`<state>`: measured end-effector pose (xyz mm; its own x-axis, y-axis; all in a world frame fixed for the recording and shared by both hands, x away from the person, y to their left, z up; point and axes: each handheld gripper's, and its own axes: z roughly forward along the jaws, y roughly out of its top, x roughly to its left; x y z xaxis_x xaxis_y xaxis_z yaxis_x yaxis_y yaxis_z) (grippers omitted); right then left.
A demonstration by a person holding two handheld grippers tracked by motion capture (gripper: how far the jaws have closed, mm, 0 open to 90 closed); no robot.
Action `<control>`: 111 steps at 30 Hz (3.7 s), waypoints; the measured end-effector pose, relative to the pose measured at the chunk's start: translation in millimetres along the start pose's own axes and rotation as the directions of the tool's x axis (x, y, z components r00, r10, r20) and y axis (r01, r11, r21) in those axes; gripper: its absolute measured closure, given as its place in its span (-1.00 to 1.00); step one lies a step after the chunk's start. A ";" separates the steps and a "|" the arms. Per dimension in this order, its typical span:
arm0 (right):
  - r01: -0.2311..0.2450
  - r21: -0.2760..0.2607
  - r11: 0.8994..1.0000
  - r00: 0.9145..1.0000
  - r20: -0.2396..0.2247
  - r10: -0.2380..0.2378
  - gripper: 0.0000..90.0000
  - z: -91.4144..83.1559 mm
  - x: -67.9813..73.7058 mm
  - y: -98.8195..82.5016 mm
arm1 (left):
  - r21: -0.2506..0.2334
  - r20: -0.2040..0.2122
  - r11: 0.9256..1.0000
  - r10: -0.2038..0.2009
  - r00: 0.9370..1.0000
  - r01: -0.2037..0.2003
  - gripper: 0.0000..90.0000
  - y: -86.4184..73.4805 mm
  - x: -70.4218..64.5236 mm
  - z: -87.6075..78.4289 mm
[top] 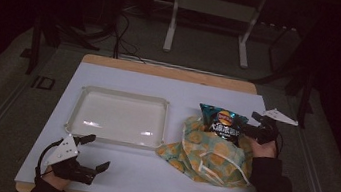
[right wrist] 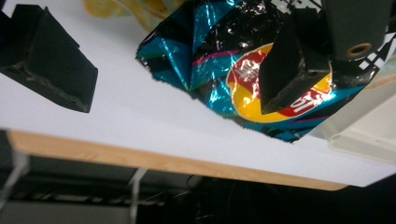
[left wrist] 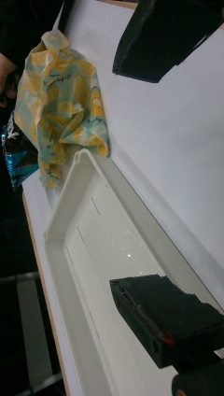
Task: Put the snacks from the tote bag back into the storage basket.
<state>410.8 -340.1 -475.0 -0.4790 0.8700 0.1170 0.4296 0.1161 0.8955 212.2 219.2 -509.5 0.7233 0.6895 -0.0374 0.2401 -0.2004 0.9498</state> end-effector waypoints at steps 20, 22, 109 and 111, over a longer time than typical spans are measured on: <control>-0.074 0.155 0.985 0.991 -0.101 0.090 -0.32 20.1 -11.3 -12.7 | 0.022 0.009 1.000 0.020 1.000 -0.020 -0.97 -0.5 -1.9 2.4; -0.051 0.178 0.983 0.993 -0.095 0.069 -0.07 21.3 -9.6 -12.6 | 0.023 0.008 1.000 0.021 1.000 -0.021 -0.97 -0.4 -2.0 2.4; 0.305 -0.195 0.932 0.952 0.053 -0.301 1.00 -84.2 126.0 168.9 | 0.001 -0.005 1.000 0.025 1.000 -0.025 -0.97 -0.2 -1.4 0.5; 0.309 -0.197 0.931 0.951 0.052 -0.305 1.00 -81.7 133.9 169.3 | 0.003 -0.003 1.000 0.026 1.000 -0.026 -0.97 -0.3 -1.5 0.5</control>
<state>356.9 -243.1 -272.7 -0.5467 0.8169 -0.1839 0.1012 0.2824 0.9539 211.4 217.9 -509.9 0.7272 0.6863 -0.0117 0.2230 -0.2202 0.9496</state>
